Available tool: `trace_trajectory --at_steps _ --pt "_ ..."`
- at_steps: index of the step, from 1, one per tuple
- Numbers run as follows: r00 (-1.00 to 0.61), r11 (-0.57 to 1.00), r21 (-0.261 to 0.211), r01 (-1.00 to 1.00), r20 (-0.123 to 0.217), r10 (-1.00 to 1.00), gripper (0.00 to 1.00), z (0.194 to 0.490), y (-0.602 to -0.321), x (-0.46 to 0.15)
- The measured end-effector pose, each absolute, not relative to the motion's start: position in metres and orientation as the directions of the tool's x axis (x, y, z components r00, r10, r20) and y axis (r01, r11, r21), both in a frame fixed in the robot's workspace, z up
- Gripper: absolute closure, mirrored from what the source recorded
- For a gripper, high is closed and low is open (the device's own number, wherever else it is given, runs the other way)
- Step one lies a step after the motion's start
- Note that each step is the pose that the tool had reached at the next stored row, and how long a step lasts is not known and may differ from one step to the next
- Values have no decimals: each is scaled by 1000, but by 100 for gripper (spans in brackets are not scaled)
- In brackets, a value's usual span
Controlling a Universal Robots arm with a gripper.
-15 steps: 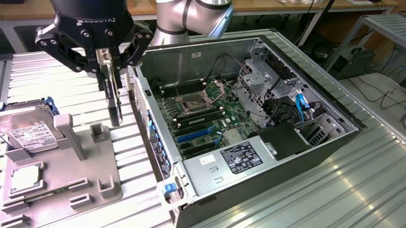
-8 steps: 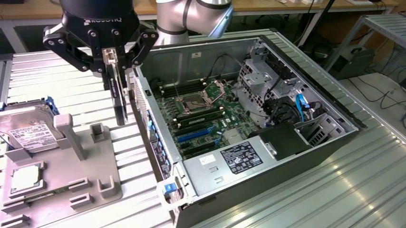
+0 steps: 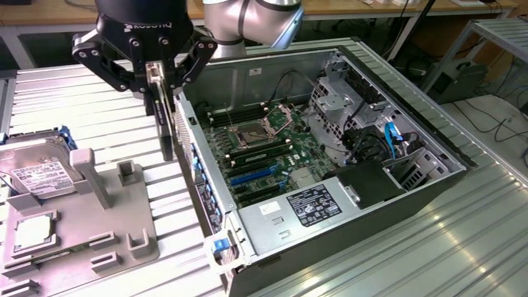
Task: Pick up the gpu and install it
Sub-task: 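Pick up the gpu and move the gpu toward the slot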
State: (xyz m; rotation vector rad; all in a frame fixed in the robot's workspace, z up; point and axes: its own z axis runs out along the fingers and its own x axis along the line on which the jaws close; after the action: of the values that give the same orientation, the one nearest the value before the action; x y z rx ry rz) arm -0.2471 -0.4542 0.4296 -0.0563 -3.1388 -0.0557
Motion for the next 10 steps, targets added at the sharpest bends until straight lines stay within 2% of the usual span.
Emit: trace_trajectory --at_steps 10 --pt "-999 999 35 36 3 36 72 430 -454 -225"
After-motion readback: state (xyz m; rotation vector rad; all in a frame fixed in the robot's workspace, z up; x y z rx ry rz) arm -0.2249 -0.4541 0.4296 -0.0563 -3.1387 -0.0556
